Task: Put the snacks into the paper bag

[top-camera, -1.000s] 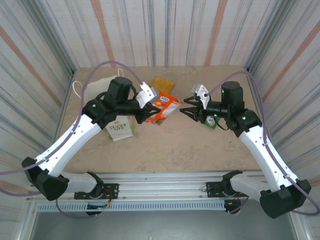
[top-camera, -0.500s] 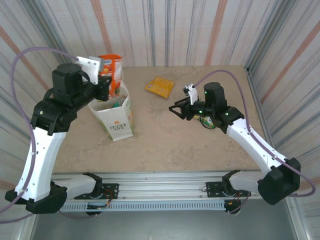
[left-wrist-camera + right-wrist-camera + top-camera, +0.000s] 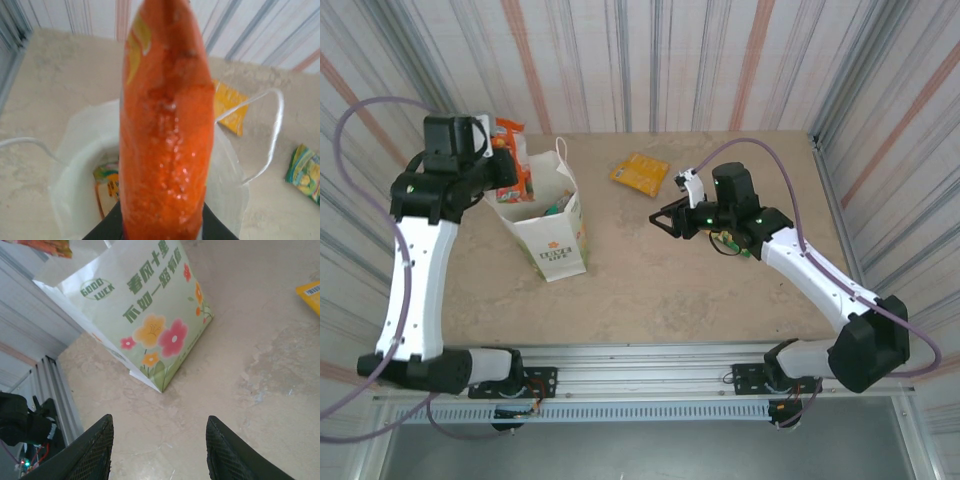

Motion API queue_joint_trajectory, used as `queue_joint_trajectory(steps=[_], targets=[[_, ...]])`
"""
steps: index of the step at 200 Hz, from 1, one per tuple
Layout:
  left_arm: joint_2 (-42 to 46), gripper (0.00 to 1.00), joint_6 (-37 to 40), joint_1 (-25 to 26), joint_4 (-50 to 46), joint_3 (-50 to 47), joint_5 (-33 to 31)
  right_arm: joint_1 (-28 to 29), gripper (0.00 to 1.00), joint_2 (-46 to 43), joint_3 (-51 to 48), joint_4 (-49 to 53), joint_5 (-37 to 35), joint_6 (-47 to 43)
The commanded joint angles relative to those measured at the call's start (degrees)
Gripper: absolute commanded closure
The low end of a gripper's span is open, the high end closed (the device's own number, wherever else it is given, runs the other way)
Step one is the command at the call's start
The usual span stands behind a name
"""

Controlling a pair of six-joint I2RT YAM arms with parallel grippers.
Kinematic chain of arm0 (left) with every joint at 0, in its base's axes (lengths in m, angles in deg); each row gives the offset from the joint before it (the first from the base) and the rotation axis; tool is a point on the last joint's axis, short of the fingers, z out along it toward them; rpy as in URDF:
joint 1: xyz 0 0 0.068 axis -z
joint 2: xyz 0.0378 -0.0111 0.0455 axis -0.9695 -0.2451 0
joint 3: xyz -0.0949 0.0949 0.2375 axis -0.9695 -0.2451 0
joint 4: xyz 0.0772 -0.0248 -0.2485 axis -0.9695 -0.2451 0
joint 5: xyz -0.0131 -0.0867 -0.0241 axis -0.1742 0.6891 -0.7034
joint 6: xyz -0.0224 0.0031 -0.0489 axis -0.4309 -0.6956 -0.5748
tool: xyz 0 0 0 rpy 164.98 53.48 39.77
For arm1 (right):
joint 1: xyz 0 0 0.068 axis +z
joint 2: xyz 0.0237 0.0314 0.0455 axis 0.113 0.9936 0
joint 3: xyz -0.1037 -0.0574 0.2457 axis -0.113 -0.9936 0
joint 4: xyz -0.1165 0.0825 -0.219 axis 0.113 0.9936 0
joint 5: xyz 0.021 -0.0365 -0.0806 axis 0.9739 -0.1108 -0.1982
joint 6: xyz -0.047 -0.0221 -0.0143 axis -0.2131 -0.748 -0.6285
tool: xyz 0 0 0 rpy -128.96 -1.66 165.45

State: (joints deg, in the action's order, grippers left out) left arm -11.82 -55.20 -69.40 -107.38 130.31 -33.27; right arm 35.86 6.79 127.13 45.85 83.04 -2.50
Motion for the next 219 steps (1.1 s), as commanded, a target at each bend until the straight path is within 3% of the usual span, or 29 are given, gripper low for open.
queue_joint_trajectory(steps=[1, 80, 134, 173, 219], targets=[[-1.50, 0.92, -1.47, -0.17, -7.06, 2.14, 5.84, 0.52, 0.50, 1.12, 2.39, 2.34, -0.19, 1.73], [-4.19, 0.93, -2.08, -0.17, -17.02, 3.17, 14.28, 0.87, 0.51, 1.44, 1.93, 2.73, 0.01, 2.87], [-6.87, 0.90, -3.09, -1.43, -10.45, 1.13, 12.79, 0.87, 0.51, 2.05, 1.22, 3.13, -0.32, 2.40], [-10.49, 0.90, -5.28, -2.37, -3.93, 1.60, 15.08, 0.93, 0.50, 3.48, 0.65, 0.42, 1.34, 3.99], [-12.93, 0.87, -6.38, -2.37, -1.67, -3.03, 23.72, 1.31, 0.50, 4.57, -0.23, -1.13, 1.74, 5.16]])
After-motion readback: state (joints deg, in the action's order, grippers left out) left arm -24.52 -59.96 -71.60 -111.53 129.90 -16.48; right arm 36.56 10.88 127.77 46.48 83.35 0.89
